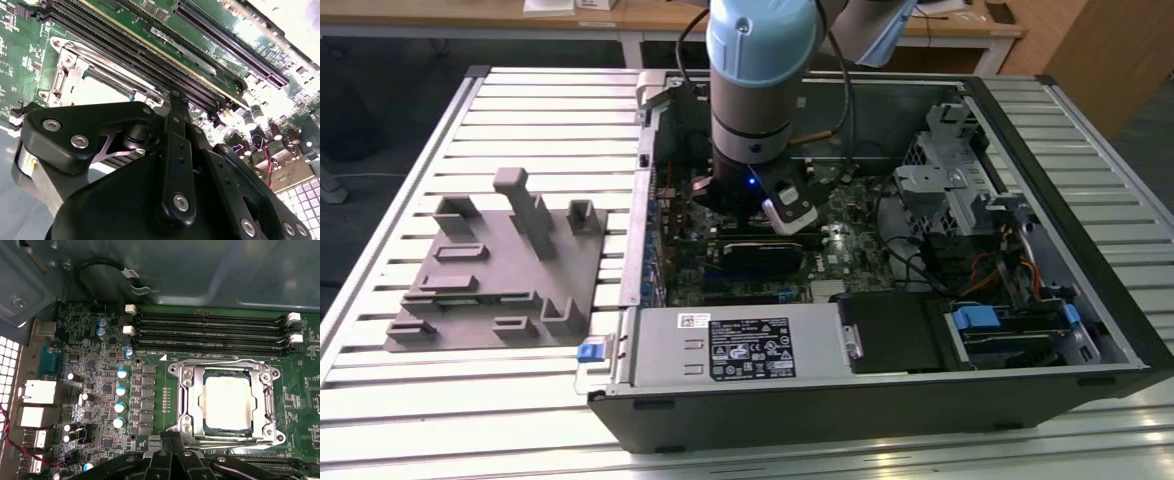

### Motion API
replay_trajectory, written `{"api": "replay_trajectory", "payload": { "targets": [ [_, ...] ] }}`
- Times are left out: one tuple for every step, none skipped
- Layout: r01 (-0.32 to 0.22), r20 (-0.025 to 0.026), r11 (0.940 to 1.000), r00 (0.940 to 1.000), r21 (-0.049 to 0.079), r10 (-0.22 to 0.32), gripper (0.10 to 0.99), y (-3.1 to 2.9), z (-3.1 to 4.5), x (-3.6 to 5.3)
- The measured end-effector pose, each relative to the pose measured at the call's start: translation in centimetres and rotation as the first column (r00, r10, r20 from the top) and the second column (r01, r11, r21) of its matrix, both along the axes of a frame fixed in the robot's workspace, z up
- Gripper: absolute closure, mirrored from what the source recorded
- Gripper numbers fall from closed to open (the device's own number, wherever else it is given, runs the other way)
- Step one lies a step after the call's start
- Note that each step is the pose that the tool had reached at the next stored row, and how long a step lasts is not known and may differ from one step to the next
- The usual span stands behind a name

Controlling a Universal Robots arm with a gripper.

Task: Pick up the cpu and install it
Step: 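Install the second cpu locking lever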

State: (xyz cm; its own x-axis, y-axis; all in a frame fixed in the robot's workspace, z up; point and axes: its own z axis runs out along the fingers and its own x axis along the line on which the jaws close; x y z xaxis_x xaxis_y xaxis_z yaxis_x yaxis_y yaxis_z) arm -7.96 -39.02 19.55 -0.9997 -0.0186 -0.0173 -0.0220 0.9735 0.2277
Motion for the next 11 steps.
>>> {"api": "replay_trajectory", "payload": {
  "targets": [
    [0.0,0.0001,1.0,1.0,0.0,0.0,0.98,0.03,-0.04,0.0],
    [0.0,0.0001,1.0,1.0,0.0,0.0,0.98,0.03,-0.08,0.0],
    [0.0,0.0001,1.0,1.0,0.0,0.0,0.98,0.03,-0.1,0.0],
    [0.0,0.0,1.0,1.0,0.0,0.0,0.98,0.03,-0.14,0.0],
    [0.0,0.0002,1.0,1.0,0.001,0.0,0.98,0.04,-0.19,0.0],
    [0.0,0.0005,1.0,1.0,0.001,0.0,0.98,0.04,-0.25,0.01],
    [0.0,0.0005,1.0,1.0,0.001,0.0,0.98,0.04,-0.3,0.01],
    [0.0,0.0002,1.0,1.0,0.001,0.0,0.98,0.03,-0.34,0.0],
    [0.0,0.0,1.0,1.0,0.0,0.0,0.98,0.03,-0.38,0.0],
    [0.0,-0.0001,1.0,1.0,0.0,0.0,0.98,0.03,-0.4,-0.01],
    [0.0,-0.0001,1.0,1.0,0.0,0.0,0.98,0.03,-0.41,0.0]
  ]
}}
